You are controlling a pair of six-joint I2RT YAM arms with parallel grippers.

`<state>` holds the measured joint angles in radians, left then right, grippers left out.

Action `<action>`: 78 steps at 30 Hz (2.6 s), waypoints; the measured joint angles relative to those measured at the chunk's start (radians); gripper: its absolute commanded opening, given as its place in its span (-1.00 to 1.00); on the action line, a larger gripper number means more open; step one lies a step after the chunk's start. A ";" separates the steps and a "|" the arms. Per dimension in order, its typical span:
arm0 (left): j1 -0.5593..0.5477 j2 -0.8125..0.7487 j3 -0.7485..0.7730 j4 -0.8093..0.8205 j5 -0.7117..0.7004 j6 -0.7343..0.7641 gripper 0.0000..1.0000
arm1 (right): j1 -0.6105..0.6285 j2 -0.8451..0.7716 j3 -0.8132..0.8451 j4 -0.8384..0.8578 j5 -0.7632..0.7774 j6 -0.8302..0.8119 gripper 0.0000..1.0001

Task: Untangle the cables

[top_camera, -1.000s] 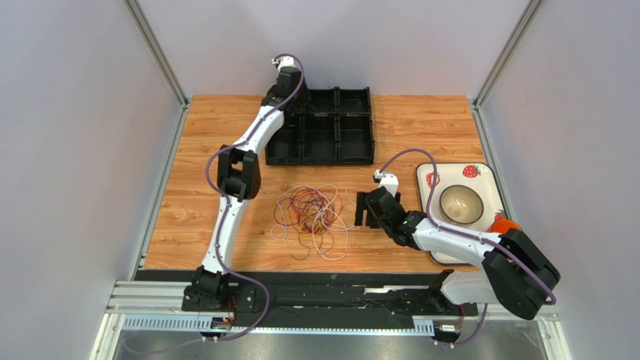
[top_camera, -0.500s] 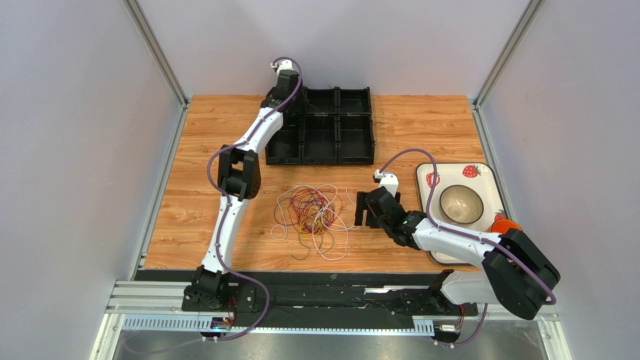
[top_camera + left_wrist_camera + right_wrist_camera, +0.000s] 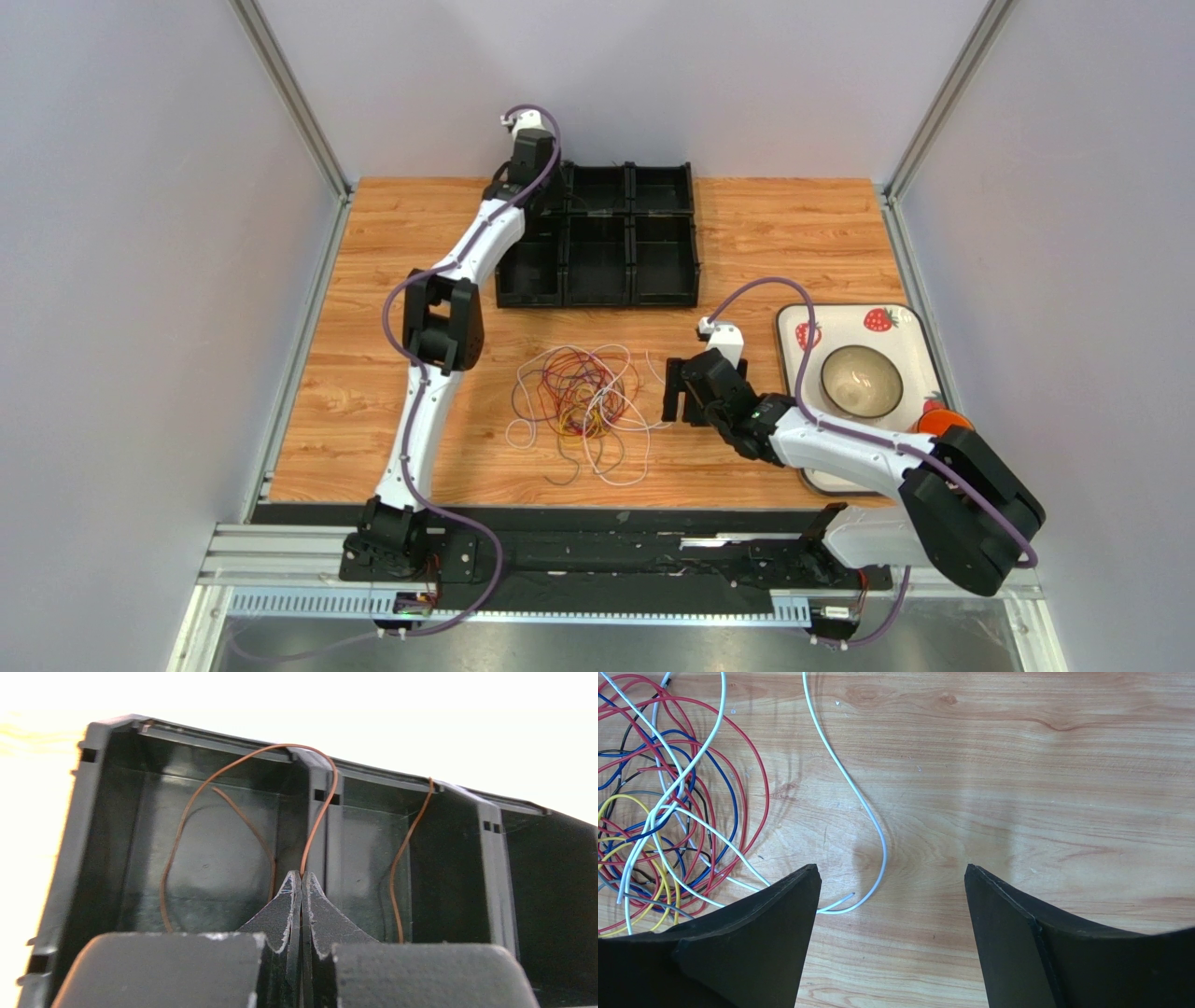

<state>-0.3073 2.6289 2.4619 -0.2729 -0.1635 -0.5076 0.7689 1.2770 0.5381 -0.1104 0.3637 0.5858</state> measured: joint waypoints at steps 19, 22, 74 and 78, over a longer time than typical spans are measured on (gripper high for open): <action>0.073 -0.161 -0.045 -0.025 -0.056 0.087 -1.00 | 0.000 0.024 0.018 -0.003 0.000 0.000 0.59; 0.076 -0.187 -0.079 -0.022 -0.079 0.105 -1.00 | 0.000 0.026 0.021 -0.003 0.000 0.000 0.59; -0.126 -0.332 0.072 0.156 -0.342 0.703 -1.00 | 0.000 0.044 0.045 -0.005 -0.006 0.000 0.58; -0.109 -0.319 0.072 0.159 -0.367 0.716 -1.00 | 0.000 0.043 0.045 -0.005 -0.006 0.000 0.58</action>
<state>-0.4160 2.3100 2.5340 -0.1139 -0.5301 0.2081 0.7689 1.3205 0.5835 -0.1158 0.3573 0.5858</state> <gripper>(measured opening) 0.008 0.792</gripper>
